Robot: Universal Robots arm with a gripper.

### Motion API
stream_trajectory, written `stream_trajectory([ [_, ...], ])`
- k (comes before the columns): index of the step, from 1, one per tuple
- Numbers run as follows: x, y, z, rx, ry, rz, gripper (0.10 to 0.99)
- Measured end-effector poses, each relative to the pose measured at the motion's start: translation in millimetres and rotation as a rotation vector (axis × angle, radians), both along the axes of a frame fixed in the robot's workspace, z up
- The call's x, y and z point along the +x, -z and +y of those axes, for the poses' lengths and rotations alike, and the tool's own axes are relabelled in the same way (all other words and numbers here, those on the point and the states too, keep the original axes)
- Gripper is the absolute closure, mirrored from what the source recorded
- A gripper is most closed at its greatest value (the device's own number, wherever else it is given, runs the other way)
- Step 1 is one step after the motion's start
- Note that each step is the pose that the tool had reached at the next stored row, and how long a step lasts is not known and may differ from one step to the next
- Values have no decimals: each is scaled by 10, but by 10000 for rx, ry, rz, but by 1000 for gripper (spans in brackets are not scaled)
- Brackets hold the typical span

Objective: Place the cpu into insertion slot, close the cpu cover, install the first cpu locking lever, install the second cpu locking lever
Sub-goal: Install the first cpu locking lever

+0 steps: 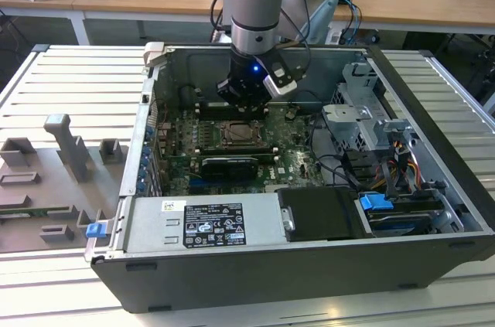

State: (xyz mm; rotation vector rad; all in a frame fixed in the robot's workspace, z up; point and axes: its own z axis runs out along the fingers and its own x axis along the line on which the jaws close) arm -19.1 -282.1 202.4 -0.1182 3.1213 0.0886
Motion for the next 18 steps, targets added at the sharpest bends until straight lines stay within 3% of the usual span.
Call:
stream_trajectory([
  [6, 1, -2, 0, 17, 0, -1, 980],
  [9, 1, -73, 0, 12, 0, 0, 980],
  [11, 1, -159, 0, -16, 0, 0, 980],
  [18, 1, -161, -27, -23, 3, -1, 980],
])
